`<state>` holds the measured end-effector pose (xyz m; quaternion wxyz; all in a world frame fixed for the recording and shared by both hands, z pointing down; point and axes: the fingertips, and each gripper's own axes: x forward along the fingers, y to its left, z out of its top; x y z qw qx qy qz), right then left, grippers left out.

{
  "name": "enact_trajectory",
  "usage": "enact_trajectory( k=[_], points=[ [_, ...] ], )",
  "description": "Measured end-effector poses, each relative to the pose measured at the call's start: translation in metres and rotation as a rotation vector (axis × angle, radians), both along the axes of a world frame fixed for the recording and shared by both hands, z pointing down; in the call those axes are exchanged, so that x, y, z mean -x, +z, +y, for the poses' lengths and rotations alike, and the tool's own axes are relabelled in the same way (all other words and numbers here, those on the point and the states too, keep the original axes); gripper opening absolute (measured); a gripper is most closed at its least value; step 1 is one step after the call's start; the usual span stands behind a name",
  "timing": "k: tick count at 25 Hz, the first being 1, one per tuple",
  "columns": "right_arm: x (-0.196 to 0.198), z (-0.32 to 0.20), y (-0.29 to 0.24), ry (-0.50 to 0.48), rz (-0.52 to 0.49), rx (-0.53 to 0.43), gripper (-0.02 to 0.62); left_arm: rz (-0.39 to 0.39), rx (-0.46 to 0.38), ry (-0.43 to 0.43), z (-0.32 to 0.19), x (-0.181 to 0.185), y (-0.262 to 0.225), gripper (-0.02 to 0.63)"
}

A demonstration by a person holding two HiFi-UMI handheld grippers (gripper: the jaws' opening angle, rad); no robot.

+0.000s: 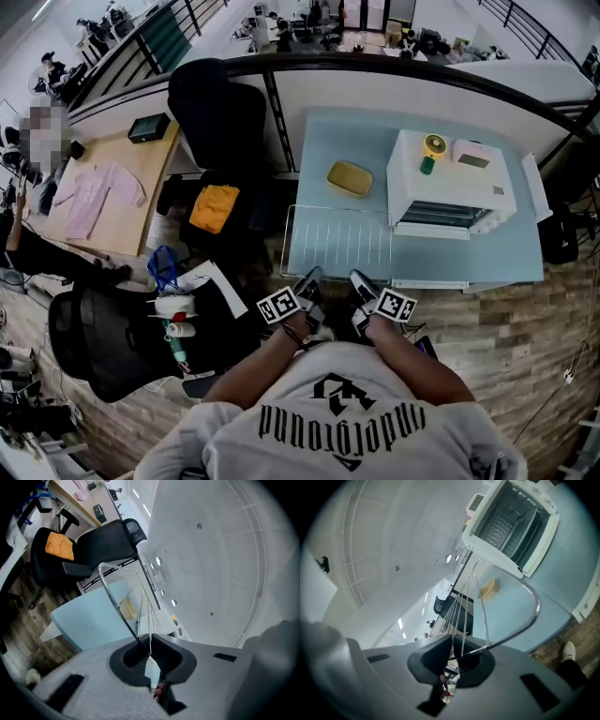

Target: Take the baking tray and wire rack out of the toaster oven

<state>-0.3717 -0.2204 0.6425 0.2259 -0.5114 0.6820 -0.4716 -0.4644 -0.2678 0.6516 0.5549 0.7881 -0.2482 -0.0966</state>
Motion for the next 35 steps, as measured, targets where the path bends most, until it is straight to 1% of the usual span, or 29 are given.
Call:
enact_trajectory(
  k=[15, 24, 27, 35],
  points=[
    [-0.027, -0.045, 0.045, -0.053, -0.024, 0.096, 0.028, -0.079, 0.086, -0.018, -0.041, -0.027, 0.043, 0.021],
    [-0.044, -0.062, 0.08, -0.09, -0.043, 0.184, 0.035, -0.125, 0.156, -0.015, -0.058, -0.044, 0.08, 0.031],
    [-0.048, -0.064, 0.093, -0.116, -0.055, 0.217, 0.038, -0.143, 0.183, -0.017, -0.058, -0.047, 0.091, 0.033],
    [-0.055, -0.077, 0.117, -0.146, -0.063, 0.26, 0.044, -0.173, 0.214, -0.011, -0.07, -0.055, 0.116, 0.037]
  ],
)
